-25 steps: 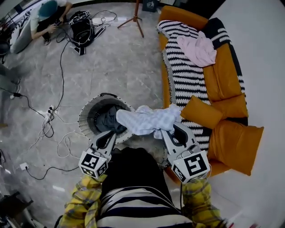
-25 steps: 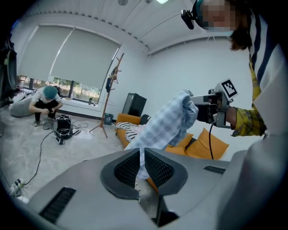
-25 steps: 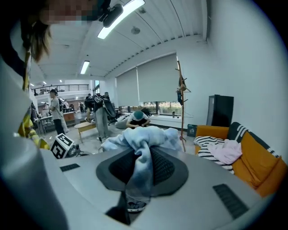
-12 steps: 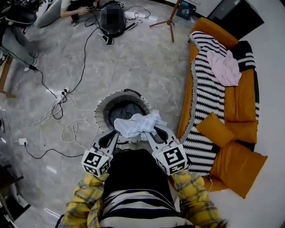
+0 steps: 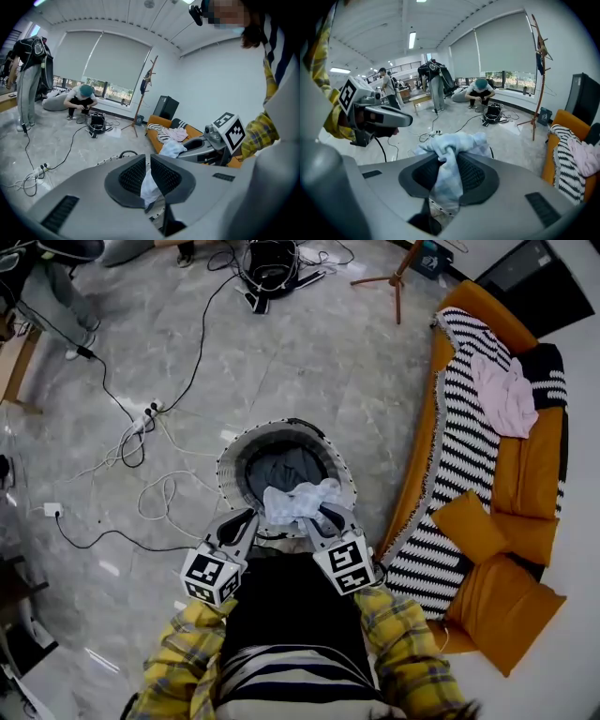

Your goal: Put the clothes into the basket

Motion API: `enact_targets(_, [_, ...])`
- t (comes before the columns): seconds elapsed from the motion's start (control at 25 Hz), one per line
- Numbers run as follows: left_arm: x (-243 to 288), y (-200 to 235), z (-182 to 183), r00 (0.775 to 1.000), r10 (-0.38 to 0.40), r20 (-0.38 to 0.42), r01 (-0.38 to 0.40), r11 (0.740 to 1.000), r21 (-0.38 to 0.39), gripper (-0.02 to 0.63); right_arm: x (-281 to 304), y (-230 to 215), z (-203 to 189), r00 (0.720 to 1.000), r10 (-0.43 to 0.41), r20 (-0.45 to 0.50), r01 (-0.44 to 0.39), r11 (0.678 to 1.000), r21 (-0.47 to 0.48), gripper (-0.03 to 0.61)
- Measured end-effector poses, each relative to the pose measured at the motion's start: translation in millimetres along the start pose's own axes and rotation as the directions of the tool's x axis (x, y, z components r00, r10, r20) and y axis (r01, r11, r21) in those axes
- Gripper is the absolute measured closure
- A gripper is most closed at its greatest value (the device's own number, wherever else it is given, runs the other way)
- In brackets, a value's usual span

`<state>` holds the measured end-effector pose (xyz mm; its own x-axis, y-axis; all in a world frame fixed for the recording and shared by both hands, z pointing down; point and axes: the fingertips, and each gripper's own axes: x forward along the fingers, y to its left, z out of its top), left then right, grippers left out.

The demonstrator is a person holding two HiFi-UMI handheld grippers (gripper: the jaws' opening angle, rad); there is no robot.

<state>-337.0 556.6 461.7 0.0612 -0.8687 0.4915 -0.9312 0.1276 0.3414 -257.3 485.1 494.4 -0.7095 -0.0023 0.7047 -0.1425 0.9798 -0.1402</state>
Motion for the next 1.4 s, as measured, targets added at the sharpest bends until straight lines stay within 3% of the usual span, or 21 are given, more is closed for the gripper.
enact_targets(0.12, [0,3,-1,1.000,0.004,-0.004,-0.004,1.000,-0.006,0.578,9,4,-6,1.000,0.000,-0.020,-0.001,0.999,-0.049,0.392])
enact_targets(0.28, [2,2,-4,1.000,-0.002,-0.012,0.002,1.000,-0.012,0.578,7,5,5,1.000,0.005,0.015,-0.004,0.999,-0.038,0.388])
enact_targets(0.56, [8,-10,1,0.999,-0.033,-0.004,0.033,0.999,0.000,0.578,-10,-9,9,0.998,-0.032,0.051,0.031,0.999,0.026,0.530])
enact_targets(0.64, [11,-15,4,0.999,-0.047,0.001,0.047,0.999,0.003,0.578,-15,-10,8,0.998,-0.040,0.056,0.038,0.999,0.037,0.542])
enact_targets(0.96, [31,-43,22,0.990,-0.139,-0.002,0.139,0.989,0.053,0.578,-46,-31,13,0.984,-0.137,0.111,0.129,0.989,0.078,0.554])
enact_targets(1.4, [84,-110,52,0.969,-0.243,-0.050,0.248,0.958,0.142,0.578,-113,-105,-6,0.935,-0.313,0.167,0.279,0.940,0.197,0.554])
